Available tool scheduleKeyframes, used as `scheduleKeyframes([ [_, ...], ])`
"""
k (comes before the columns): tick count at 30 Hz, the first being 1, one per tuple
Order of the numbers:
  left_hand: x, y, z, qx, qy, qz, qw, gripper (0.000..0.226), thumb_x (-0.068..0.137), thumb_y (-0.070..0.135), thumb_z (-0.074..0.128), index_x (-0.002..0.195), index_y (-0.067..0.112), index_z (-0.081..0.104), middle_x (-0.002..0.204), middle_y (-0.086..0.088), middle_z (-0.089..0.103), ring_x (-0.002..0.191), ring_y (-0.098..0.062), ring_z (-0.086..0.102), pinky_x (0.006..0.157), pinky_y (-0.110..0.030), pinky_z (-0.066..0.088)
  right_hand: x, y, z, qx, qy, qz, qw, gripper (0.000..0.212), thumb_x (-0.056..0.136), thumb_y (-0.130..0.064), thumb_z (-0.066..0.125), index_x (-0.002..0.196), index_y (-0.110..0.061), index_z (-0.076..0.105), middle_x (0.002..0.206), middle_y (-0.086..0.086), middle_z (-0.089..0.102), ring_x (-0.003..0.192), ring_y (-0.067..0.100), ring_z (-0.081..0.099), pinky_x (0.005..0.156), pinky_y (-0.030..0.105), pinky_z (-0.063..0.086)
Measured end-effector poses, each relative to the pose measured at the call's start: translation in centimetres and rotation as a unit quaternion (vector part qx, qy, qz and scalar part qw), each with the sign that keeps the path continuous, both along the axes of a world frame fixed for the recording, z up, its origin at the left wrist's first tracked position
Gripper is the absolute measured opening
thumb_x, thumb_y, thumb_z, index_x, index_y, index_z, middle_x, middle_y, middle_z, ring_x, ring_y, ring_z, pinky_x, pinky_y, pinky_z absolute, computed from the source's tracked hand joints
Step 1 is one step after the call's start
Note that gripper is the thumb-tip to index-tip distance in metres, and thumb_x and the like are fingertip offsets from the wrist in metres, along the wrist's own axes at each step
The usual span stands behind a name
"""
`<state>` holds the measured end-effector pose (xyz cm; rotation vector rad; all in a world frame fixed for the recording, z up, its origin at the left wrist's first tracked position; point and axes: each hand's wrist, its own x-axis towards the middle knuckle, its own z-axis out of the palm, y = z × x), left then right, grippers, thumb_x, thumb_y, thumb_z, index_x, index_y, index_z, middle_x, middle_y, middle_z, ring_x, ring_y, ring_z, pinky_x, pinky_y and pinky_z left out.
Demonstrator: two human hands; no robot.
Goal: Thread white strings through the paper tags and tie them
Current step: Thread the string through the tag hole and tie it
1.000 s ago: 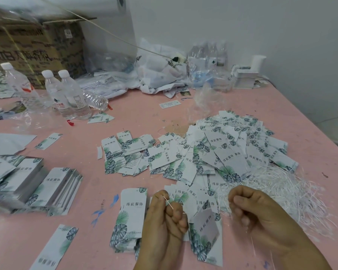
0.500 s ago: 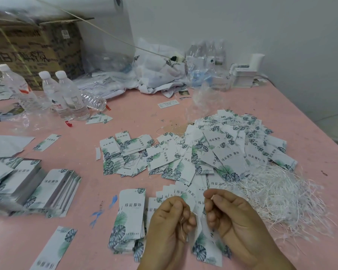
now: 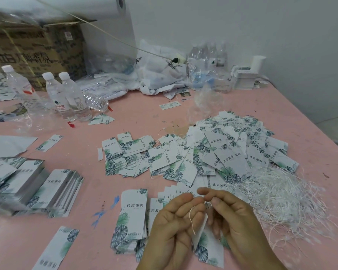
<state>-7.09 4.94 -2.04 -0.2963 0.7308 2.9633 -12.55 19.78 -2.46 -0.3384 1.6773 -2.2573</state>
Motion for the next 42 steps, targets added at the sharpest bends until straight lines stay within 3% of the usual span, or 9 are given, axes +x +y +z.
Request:
scheduleKeyframes([
  [3,0.2,0.1,0.1,-0.001,-0.003,0.015,1.0,0.058,0.034,-0.02,0.09,0.089,-0.01,0.074,0.099,-0.035,0.069,0.074,-0.035,0.074,0.058,-0.033,0.061,0.2,-0.2,0.3,0.016,-0.003,0.039,0.999,0.021,0.083,-0.032,0.066,0.091,-0.013,0.07,0.066,0.019,0.066,0.04,0.016,0.052,0.037,0.019,0.039],
  [5,0.1,0.1,0.2,0.009,-0.012,0.027,1.0,0.061,0.028,-0.016,0.094,0.086,-0.008,0.075,0.093,-0.034,0.07,0.07,-0.034,0.074,0.055,-0.032,0.061,0.5,-0.4,0.5,0.05,0.022,0.039,0.998,0.014,0.087,-0.026,0.059,0.088,-0.017,0.069,0.054,0.014,0.058,0.039,0.015,0.049,0.039,0.018,0.039],
  [11,-0.2,0.1,-0.3,-0.039,-0.048,0.073,0.995,0.023,0.063,-0.016,0.065,0.074,-0.001,0.077,0.08,-0.026,0.072,0.062,-0.026,0.074,0.049,-0.026,0.059,1.0,-0.5,1.0,0.102,0.036,0.052,0.993,0.02,0.097,-0.016,0.055,0.084,-0.019,0.07,0.054,0.01,0.055,0.044,0.014,0.048,0.043,0.019,0.039],
  [14,-0.3,0.2,-0.4,-0.065,-0.057,0.097,0.992,0.023,0.051,-0.007,0.088,0.071,0.001,0.077,0.074,-0.023,0.072,0.055,-0.022,0.071,0.047,-0.023,0.057,1.0,-0.4,1.1,0.126,0.033,0.048,0.99,0.028,0.098,-0.008,0.052,0.082,-0.02,0.071,0.052,0.008,0.053,0.042,0.013,0.046,0.041,0.018,0.037],
  [17,-0.3,0.0,-0.3,-0.087,-0.059,0.12,0.987,0.009,0.064,-0.004,0.073,0.067,0.002,0.077,0.069,-0.022,0.071,0.048,-0.018,0.067,0.043,-0.021,0.055,0.9,-0.4,1.1,0.145,0.032,0.036,0.988,0.028,0.097,-0.008,0.052,0.082,-0.021,0.072,0.051,0.007,0.052,0.041,0.013,0.043,0.04,0.02,0.035],
  [28,-0.4,-0.2,-0.7,-0.113,-0.048,0.16,0.979,0.023,0.079,0.013,0.057,0.074,0.005,0.079,0.067,-0.015,0.068,0.048,-0.012,0.062,0.045,-0.019,0.054,0.4,0.0,0.7,0.183,0.036,0.004,0.982,0.029,0.097,-0.008,0.054,0.085,-0.026,0.073,0.05,0.004,0.053,0.042,0.014,0.045,0.04,0.022,0.037],
  [33,-0.2,0.2,-1.0,-0.173,-0.043,0.127,0.976,0.018,0.074,0.009,0.066,0.086,0.004,0.078,0.055,-0.013,0.06,0.038,-0.012,0.05,0.037,-0.017,0.042,0.5,0.0,1.5,0.161,0.127,-0.092,0.974,0.017,0.087,-0.019,0.059,0.086,-0.026,0.075,0.08,-0.001,0.063,0.053,0.015,0.055,0.054,0.022,0.047],
  [36,-0.1,0.3,-1.2,-0.232,-0.031,0.094,0.968,0.026,0.073,0.0,0.079,0.095,-0.003,0.065,0.055,-0.018,0.061,0.035,-0.015,0.05,0.034,-0.016,0.039,0.7,0.2,2.0,0.135,0.127,-0.11,0.976,0.017,0.08,-0.025,0.062,0.088,-0.028,0.076,0.069,0.001,0.066,0.056,0.012,0.058,0.058,0.017,0.05],
  [42,0.0,0.5,-1.4,-0.291,0.004,0.095,0.952,0.008,0.072,0.008,0.07,0.074,0.003,0.064,0.054,-0.021,0.062,0.035,-0.017,0.053,0.034,-0.017,0.039,1.3,-0.8,1.9,0.065,0.052,-0.07,0.994,0.017,0.069,-0.017,0.07,0.085,-0.019,0.075,0.06,0.012,0.064,0.053,0.019,0.058,0.054,0.024,0.051],
])
